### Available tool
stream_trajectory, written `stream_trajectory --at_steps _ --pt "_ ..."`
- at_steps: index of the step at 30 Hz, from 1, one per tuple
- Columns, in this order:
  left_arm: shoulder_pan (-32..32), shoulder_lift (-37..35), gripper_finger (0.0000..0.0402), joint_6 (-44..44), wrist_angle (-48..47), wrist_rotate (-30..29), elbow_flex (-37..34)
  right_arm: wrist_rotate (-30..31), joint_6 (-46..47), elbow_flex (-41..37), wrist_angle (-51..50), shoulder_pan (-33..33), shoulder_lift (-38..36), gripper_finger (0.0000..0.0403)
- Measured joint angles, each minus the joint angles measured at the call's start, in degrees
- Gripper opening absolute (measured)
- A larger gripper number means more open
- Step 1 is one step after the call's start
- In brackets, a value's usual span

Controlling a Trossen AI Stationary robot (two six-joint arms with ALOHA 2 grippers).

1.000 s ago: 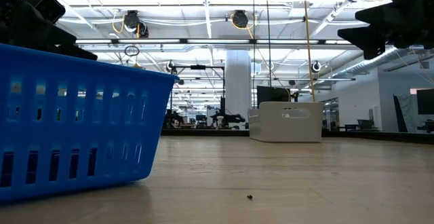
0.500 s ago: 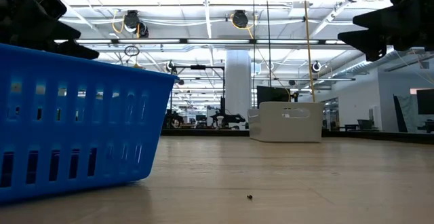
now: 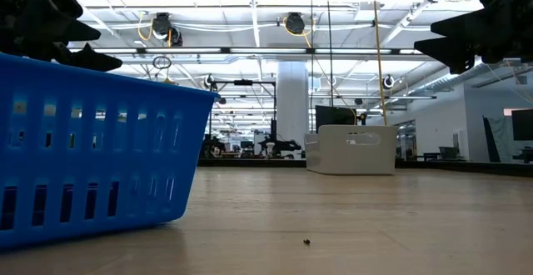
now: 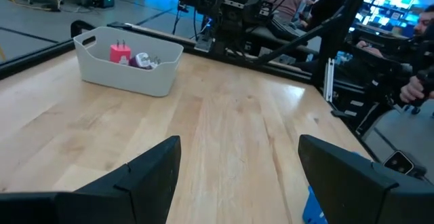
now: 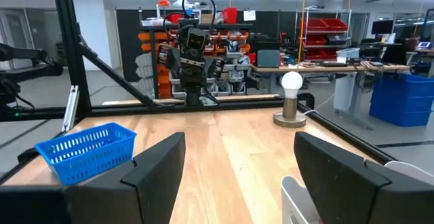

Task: Pick & Place Office items
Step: Return to Home Position

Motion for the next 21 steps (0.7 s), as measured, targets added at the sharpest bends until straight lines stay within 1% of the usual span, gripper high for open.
stream_trajectory --at_steps 13,17,21 --pt "0.00 0.00 0.0296 -3.49 0.88 0.58 0.00 -0.04 0.44 0.00 0.37 0.00 0.00 0.0267" --pt "0.00 0.02 0.0296 -1.55 1.12 0.46 0.00 -0.07 0.44 0.00 0.37 0.00 0.00 0.0267" --pt "0.00 0.02 0.0296 -2.15 1.38 0.19 0.00 -0.07 0.46 0.00 0.39 0.00 0.00 0.0267"
